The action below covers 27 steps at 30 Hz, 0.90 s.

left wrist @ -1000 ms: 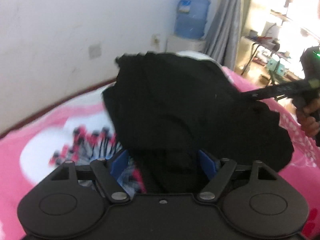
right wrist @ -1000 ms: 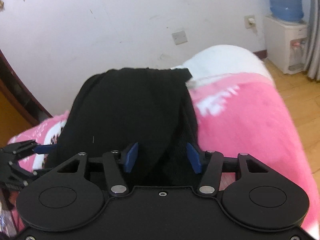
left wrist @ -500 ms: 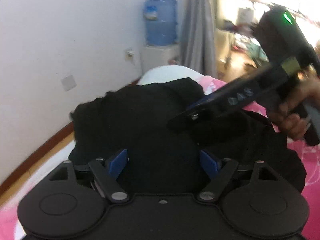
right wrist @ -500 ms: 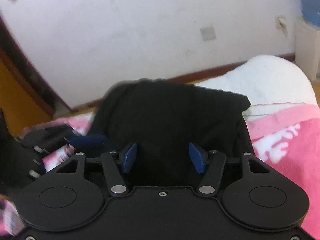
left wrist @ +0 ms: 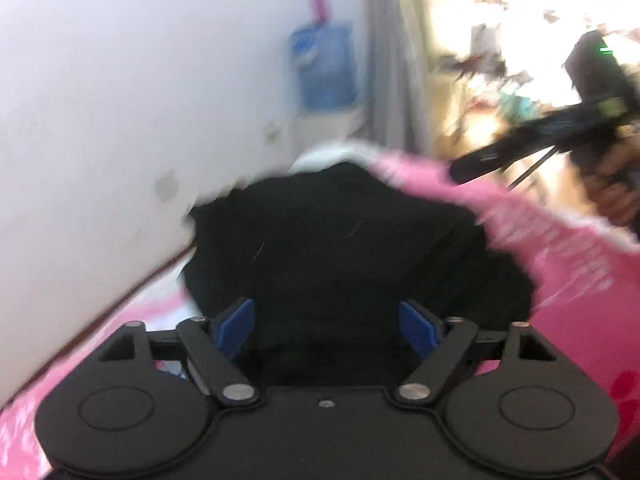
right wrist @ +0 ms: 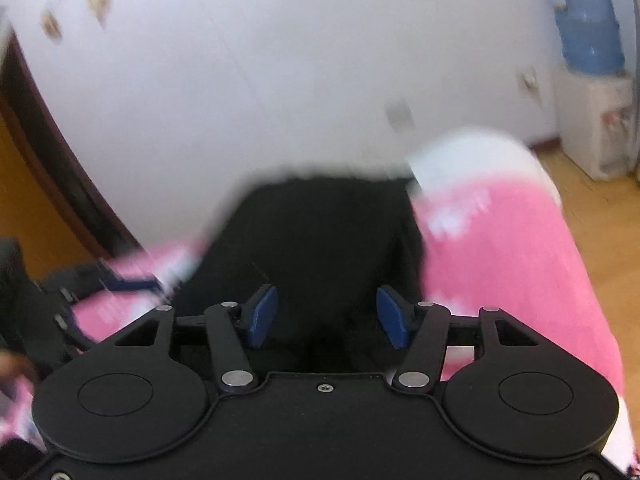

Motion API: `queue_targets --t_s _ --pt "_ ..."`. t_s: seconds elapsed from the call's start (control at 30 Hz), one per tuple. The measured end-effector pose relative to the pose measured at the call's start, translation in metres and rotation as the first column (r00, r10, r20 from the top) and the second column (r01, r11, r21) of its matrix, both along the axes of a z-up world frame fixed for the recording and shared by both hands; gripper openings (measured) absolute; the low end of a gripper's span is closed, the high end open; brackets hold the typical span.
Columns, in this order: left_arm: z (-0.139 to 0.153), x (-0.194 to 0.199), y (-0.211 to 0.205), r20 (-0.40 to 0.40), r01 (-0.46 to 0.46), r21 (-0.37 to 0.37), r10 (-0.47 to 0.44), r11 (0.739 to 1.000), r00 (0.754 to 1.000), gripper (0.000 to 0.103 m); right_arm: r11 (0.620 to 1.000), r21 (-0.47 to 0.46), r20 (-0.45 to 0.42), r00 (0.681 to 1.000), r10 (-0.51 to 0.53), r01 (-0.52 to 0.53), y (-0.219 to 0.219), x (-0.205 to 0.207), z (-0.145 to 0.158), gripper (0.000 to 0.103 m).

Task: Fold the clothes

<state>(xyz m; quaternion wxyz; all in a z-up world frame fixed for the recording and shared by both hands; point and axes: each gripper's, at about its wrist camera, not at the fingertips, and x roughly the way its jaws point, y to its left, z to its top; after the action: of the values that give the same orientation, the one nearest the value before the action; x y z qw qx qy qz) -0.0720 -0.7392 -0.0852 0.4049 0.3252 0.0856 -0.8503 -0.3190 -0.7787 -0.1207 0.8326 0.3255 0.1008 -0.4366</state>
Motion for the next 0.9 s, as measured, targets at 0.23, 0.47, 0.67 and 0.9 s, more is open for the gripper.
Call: queue_targets --t_s 0.23,0.47,0.67,0.9 --pt "-0.055 -0.021 0.002 0.125 0.025 0.032 -0.028 0.999 0.992 0.082 0.976 0.102 -0.201 0.956 0.212 -0.195 0.001 0.078 -0.036 0.058" --pt "-0.034 0.029 0.037 0.137 -0.034 0.039 0.029 0.999 0.99 0.081 0.978 0.144 -0.344 0.919 0.193 -0.151 0.027 0.07 -0.032 0.056" --pt "0.003 0.029 -0.013 0.049 -0.147 -0.074 0.151 0.986 0.987 0.081 0.997 0.016 -0.272 0.959 0.081 -0.08 0.006 0.067 0.026 0.058" --pt "-0.032 -0.013 -0.102 0.024 -0.159 -0.012 0.16 0.987 0.987 0.081 0.996 0.064 -0.381 0.924 -0.033 0.062 -0.087 0.116 0.017 0.059"
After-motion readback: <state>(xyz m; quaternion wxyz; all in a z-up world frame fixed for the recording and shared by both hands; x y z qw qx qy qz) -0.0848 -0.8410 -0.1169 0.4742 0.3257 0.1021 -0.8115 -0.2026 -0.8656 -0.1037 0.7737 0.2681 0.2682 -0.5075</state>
